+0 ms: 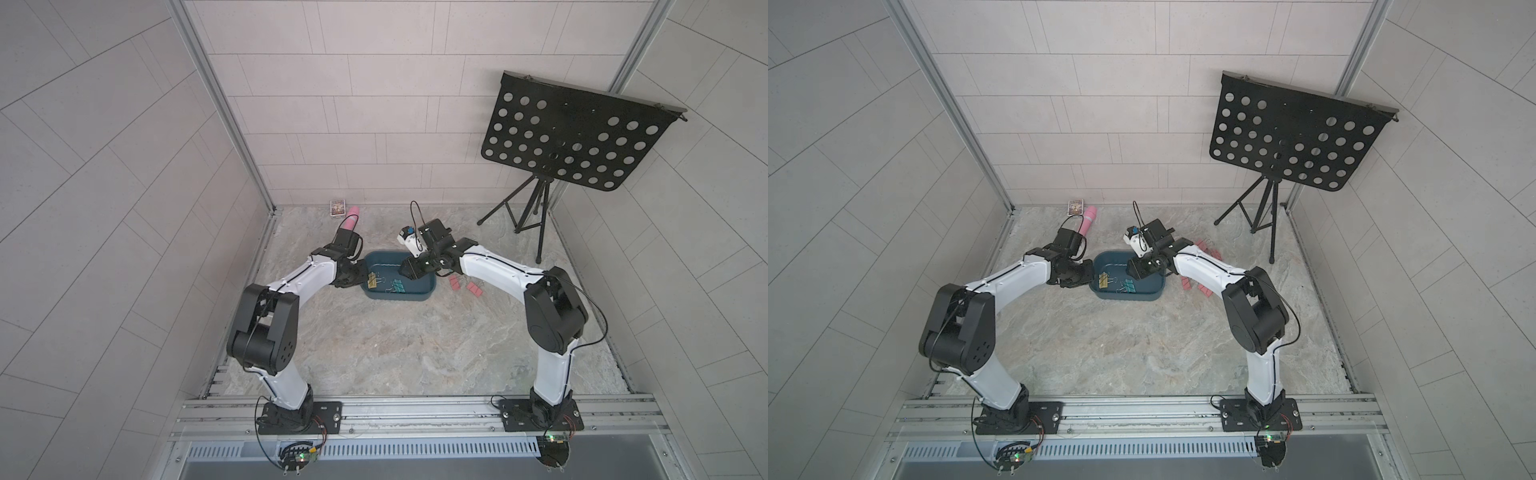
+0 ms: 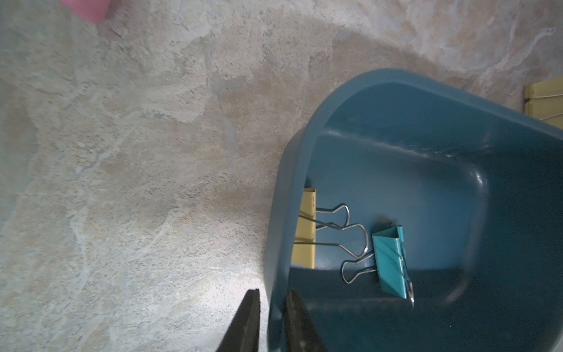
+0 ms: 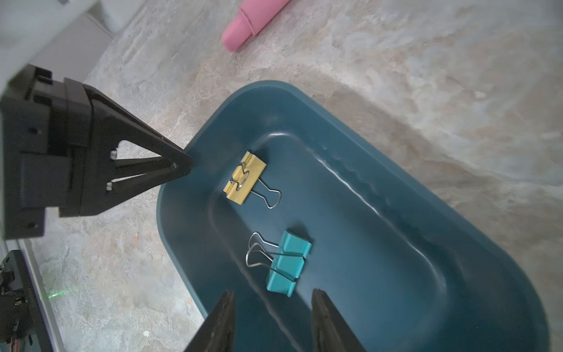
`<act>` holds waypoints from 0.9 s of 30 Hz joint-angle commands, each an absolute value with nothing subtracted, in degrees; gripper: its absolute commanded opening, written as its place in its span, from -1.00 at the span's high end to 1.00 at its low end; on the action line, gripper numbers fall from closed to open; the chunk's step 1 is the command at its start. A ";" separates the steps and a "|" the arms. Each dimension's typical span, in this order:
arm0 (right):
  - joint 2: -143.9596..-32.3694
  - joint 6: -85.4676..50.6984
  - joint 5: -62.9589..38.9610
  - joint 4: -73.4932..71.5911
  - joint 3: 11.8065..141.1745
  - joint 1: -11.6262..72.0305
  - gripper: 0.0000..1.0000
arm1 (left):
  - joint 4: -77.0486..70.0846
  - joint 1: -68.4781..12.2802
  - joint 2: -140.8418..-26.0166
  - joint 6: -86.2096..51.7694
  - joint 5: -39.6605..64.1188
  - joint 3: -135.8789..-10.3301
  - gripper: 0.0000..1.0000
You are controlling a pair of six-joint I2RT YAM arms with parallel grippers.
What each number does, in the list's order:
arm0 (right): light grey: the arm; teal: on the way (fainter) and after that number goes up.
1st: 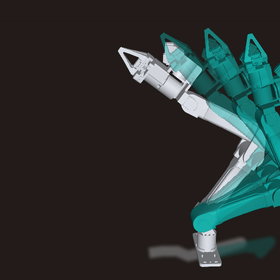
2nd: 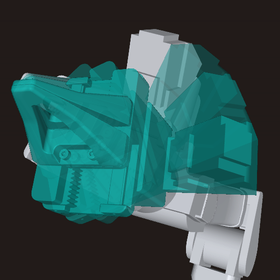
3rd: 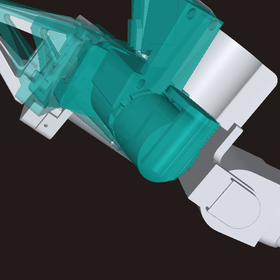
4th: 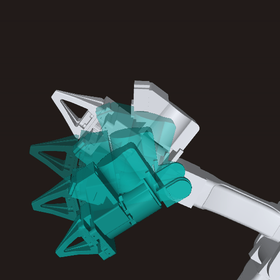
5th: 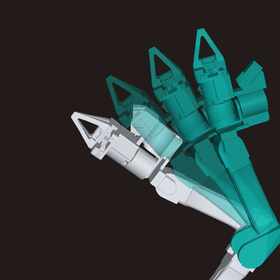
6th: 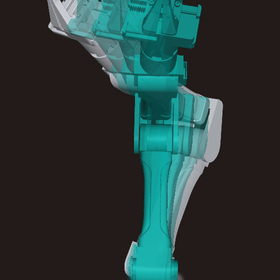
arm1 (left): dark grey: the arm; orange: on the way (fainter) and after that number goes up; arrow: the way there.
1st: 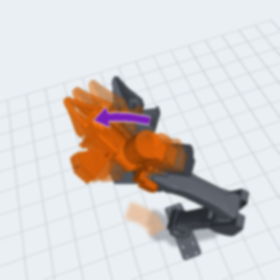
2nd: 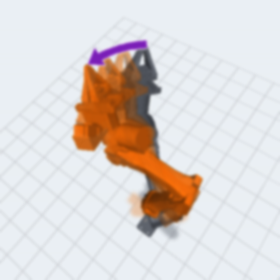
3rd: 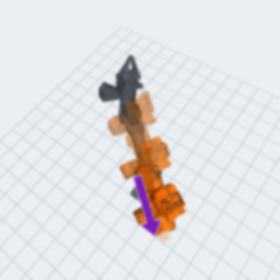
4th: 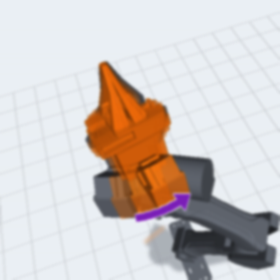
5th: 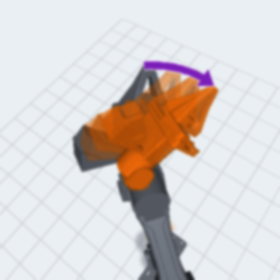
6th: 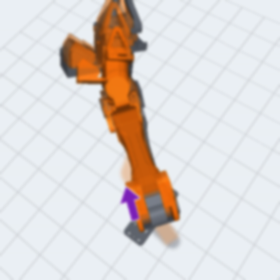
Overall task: Take out the binder clips from the storage box
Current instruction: Pick up the binder clip from the storage box.
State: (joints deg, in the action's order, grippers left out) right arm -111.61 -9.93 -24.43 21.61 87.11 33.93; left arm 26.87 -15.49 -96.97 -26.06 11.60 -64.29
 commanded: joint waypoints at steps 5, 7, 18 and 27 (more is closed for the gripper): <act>-118.60 -7.42 -18.65 28.70 95.73 38.11 0.08 | 27.51 -15.13 -97.47 -25.66 11.32 -64.53 0.52; -119.90 -7.38 -18.09 29.58 96.96 38.79 0.08 | 27.57 -15.15 -97.38 -25.58 11.40 -64.44 0.52; -124.57 -5.11 -12.41 35.56 101.65 41.57 0.08 | 27.49 -15.16 -96.78 -25.57 11.38 -64.31 0.52; -126.59 -3.83 -8.62 40.32 104.20 41.77 0.26 | 27.48 -15.12 -96.68 -25.58 11.31 -64.09 0.52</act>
